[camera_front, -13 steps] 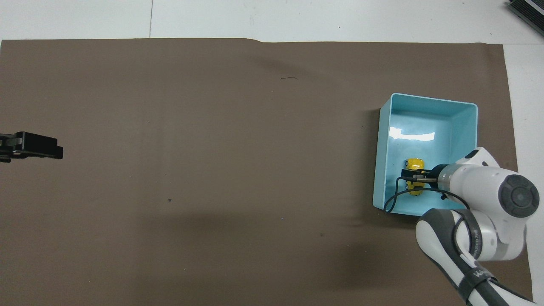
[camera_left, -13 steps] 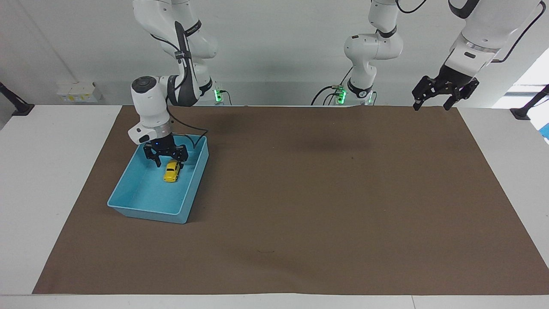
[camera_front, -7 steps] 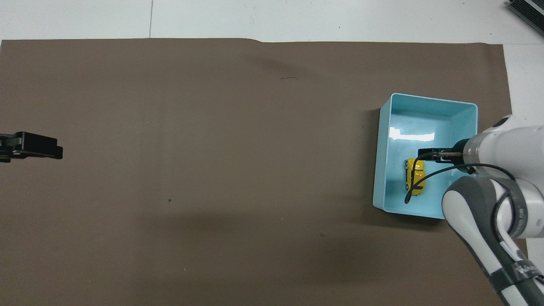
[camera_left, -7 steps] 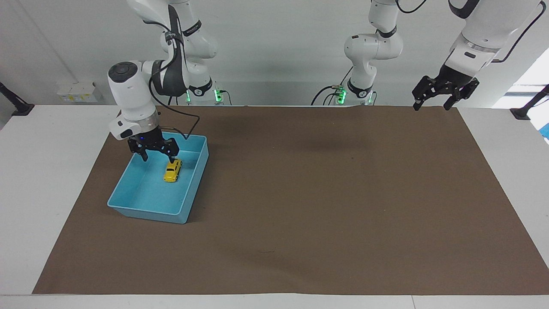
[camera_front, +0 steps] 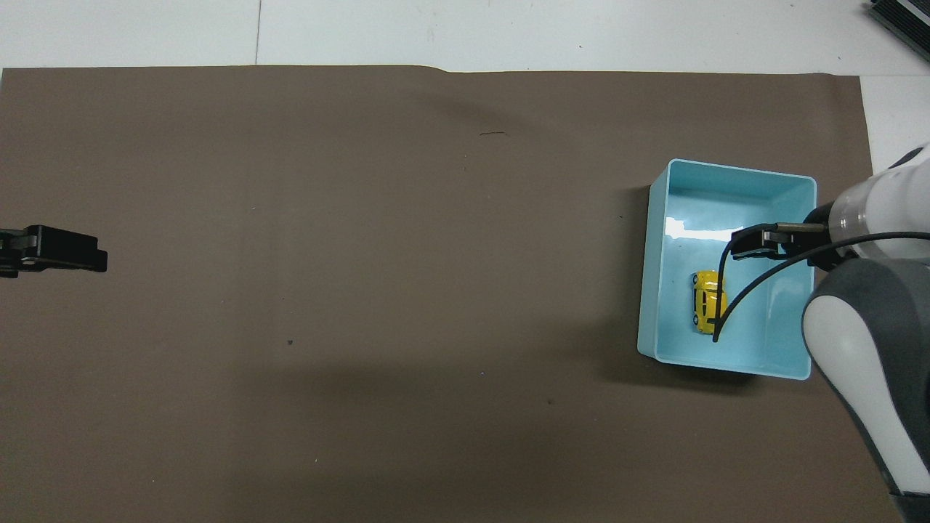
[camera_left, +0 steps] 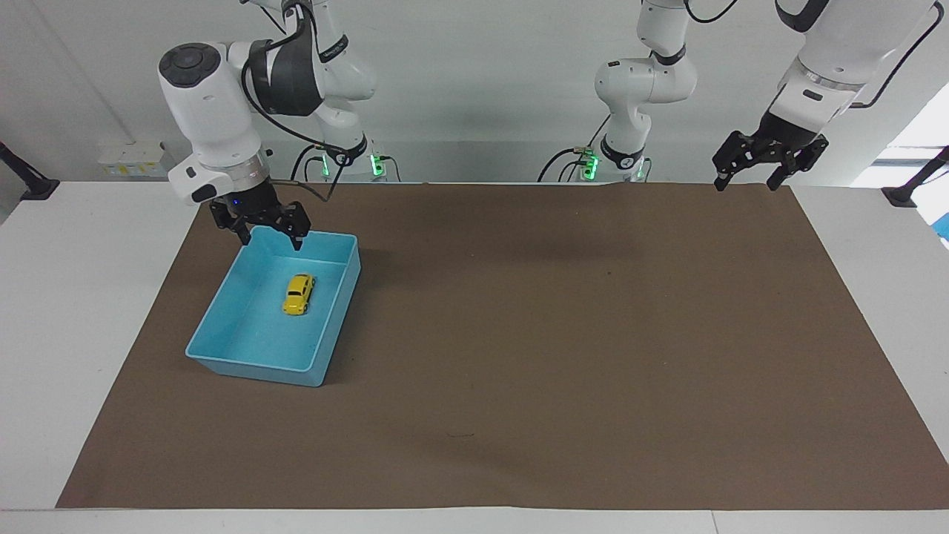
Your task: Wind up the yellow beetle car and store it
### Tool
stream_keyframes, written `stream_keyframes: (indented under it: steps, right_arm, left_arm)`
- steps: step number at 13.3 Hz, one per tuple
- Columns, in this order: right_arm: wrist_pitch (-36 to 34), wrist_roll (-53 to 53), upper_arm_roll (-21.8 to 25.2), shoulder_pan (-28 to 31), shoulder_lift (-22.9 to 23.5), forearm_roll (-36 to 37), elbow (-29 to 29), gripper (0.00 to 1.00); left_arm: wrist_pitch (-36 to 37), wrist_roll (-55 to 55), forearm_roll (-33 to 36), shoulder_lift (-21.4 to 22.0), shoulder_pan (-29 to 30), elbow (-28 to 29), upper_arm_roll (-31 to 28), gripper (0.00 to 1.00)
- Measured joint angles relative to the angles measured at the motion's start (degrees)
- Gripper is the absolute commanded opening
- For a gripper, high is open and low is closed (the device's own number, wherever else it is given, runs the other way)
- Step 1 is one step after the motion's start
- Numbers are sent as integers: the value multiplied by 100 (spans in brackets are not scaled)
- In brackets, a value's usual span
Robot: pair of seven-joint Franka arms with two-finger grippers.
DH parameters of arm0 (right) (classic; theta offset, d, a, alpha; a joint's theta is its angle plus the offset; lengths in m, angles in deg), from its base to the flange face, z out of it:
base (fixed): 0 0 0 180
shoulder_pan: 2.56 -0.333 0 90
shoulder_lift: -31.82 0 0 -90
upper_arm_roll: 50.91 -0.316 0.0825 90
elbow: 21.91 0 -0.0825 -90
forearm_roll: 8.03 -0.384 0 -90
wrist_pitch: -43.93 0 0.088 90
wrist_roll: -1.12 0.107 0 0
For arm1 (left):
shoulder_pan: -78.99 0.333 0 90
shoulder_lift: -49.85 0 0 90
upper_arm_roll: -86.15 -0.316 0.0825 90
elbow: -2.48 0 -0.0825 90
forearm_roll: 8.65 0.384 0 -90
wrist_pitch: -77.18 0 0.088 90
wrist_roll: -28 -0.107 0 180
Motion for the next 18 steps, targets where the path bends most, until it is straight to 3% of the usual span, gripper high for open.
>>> stream_keyframes:
  steps: [8,18]
  right_arm:
    - [-1931,-18,63,75,7,-4,-1472,100]
    - [-2072,-108,63,75,48,-4,-1694,100]
  left_arm:
    - [0,0,0,0,0,0,0,100]
    - [1,0,0,0,1,0,0,100]
